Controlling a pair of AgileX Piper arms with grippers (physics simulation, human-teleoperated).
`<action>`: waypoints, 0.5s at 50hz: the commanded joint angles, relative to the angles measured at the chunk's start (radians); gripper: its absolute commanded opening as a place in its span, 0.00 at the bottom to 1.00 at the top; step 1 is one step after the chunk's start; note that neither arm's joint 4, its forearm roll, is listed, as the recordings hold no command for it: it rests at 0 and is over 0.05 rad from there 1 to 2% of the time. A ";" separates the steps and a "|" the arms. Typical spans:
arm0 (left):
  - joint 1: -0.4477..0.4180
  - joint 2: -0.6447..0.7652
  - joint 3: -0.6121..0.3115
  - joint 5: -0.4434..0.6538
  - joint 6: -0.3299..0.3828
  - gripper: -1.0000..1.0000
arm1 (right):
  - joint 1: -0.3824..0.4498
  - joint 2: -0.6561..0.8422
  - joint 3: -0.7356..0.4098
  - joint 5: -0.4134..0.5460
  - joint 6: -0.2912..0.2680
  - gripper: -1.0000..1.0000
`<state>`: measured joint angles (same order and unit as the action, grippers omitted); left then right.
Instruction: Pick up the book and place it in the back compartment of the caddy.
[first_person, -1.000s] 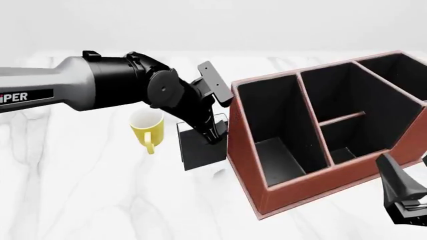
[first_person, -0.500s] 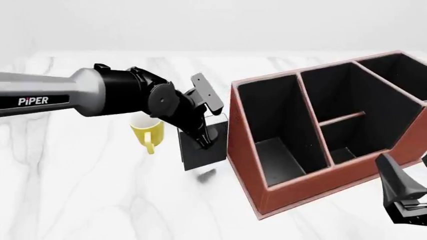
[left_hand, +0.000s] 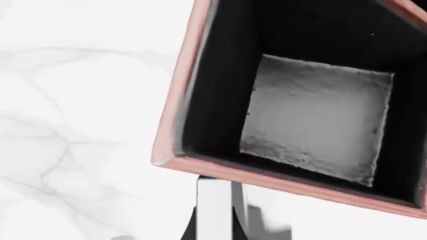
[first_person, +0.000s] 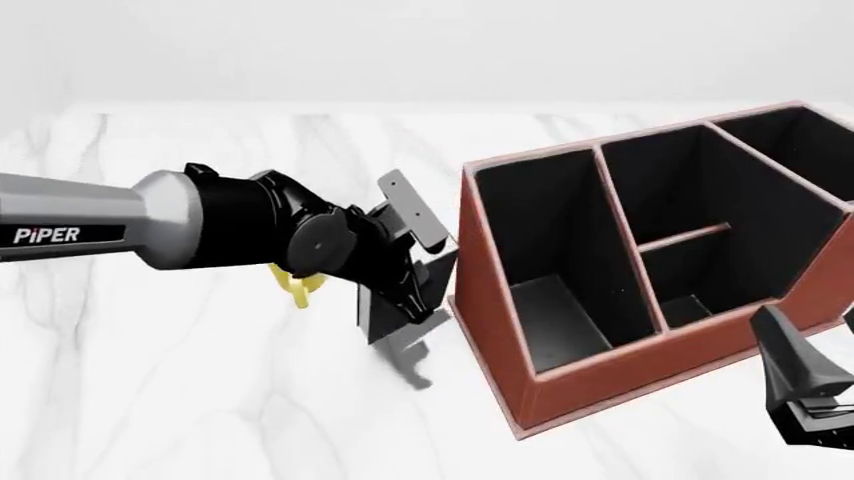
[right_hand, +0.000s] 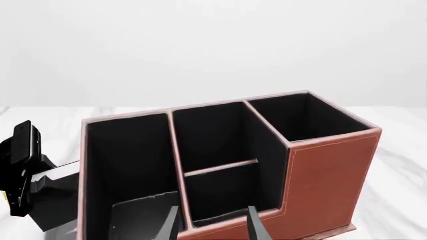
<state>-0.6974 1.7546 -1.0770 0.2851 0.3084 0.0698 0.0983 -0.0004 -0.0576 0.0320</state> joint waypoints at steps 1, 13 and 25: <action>0.000 -0.051 0.053 0.025 0.013 0.00 | -0.001 0.002 0.000 -0.004 0.000 1.00; -0.023 -0.187 0.046 0.115 -0.036 0.00 | -0.003 -0.005 0.000 0.003 -0.001 1.00; -0.053 -0.333 -0.090 0.329 -0.023 0.00 | -0.003 -0.019 0.000 0.016 -0.004 1.00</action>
<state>-0.7349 1.5327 -1.0751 0.4747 0.2675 0.0669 0.0841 -0.0004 -0.0454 0.0299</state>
